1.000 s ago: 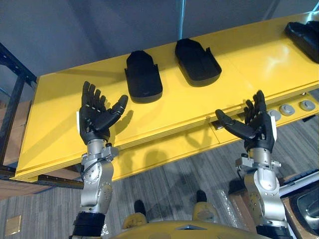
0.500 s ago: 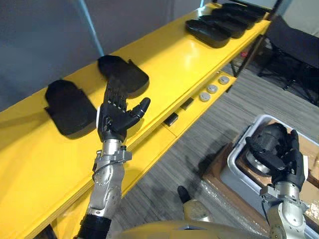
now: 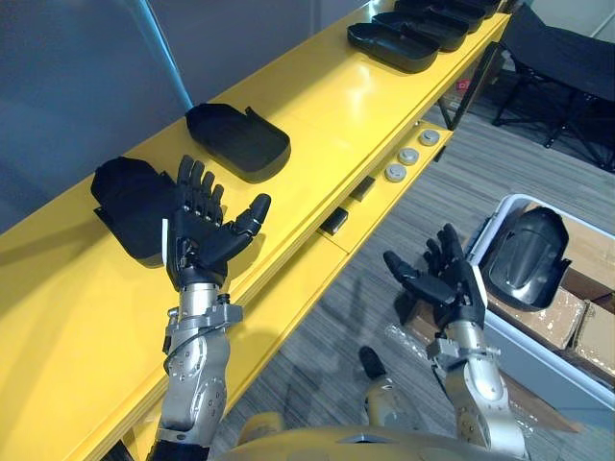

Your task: Walk over and take three plastic housings, then place them on the shelf

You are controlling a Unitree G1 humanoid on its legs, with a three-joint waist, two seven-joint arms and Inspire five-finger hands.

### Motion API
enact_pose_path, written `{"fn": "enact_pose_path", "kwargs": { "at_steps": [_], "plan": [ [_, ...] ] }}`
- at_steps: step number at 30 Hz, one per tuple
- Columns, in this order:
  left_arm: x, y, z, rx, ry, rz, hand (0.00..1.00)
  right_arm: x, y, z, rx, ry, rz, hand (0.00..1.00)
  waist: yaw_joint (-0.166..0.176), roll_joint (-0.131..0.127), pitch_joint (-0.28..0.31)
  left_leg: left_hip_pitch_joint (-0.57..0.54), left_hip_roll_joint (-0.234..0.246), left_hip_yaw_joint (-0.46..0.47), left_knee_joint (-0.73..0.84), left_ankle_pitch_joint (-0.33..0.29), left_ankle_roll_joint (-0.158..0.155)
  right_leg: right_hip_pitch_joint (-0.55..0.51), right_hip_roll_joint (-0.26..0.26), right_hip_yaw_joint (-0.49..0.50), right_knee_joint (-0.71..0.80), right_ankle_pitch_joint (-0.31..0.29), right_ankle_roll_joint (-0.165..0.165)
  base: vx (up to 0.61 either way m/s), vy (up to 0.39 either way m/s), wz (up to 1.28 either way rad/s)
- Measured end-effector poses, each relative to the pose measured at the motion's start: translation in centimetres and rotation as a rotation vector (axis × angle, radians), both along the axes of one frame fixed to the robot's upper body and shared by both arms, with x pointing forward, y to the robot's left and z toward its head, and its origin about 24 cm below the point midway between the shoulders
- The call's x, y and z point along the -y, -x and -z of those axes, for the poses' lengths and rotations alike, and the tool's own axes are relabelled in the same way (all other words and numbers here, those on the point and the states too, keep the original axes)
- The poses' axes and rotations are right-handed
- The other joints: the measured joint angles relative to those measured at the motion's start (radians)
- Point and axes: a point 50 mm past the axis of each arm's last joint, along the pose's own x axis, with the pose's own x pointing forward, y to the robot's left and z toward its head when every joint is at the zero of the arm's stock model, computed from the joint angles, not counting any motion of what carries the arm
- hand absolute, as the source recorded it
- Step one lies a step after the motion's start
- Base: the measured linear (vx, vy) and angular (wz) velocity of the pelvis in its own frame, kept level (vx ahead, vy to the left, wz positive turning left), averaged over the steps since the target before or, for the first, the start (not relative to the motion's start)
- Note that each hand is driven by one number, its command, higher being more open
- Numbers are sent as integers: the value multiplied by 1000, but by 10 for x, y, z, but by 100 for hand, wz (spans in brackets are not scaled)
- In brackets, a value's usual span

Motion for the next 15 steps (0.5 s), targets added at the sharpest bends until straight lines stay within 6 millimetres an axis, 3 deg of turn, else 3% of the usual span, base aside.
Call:
{"fn": "enact_pose_path", "kwargs": {
  "at_steps": [2,3,4,6,8,11,13,14,15],
  "plan": [
    [4,1,0,-2,2,19,100,1,9,0,4,-6,2,100,4,-19,12,5,6,39,54,-23,11,4,1,-34,16,19,12,-156,63,-54],
    [3,1,-1,7,0,18,100,2,7,-3,27,-1,-11,100,11,-31,20,4,23,76,72,-23,24,10,3,-61,-38,108,5,-234,22,-83],
    [2,1,-3,16,2,14,100,1,4,-5,45,0,-19,100,22,-19,25,-2,41,104,67,-15,36,17,7,-70,-88,162,2,-312,2,-98],
    [-1,0,-9,52,-1,27,100,-2,-12,-18,121,0,-37,100,54,-23,36,-9,78,157,46,32,37,-20,-18,-233,177,-39,-80,-235,4,-77],
    [-2,0,-10,67,-2,48,100,-7,-22,-25,159,-7,-35,100,76,-23,36,-11,109,162,14,71,22,3,-66,-276,317,-130,-98,-156,-39,-37],
    [-8,1,-10,87,43,83,100,-16,-32,-26,172,-20,-30,100,88,-35,29,-31,155,156,-59,131,-13,37,-138,-287,396,-153,-118,-147,-207,-26],
    [-8,1,-9,96,73,142,100,-16,-39,-19,142,-9,-20,100,90,-53,22,-46,193,162,-86,163,-65,38,-198,-286,354,-151,-119,-120,-351,-52],
    [-7,1,-9,95,67,157,100,-16,-39,-16,129,-8,-20,100,88,-58,19,-46,206,170,-86,171,-85,39,-204,-286,335,-147,-122,-70,-409,-45],
    [-3,1,-8,94,49,196,100,-15,-38,-9,100,-7,-18,100,79,-76,10,-46,224,172,-86,185,-131,53,-215,-286,294,-118,-100,-22,-578,-26]
  ]
}}
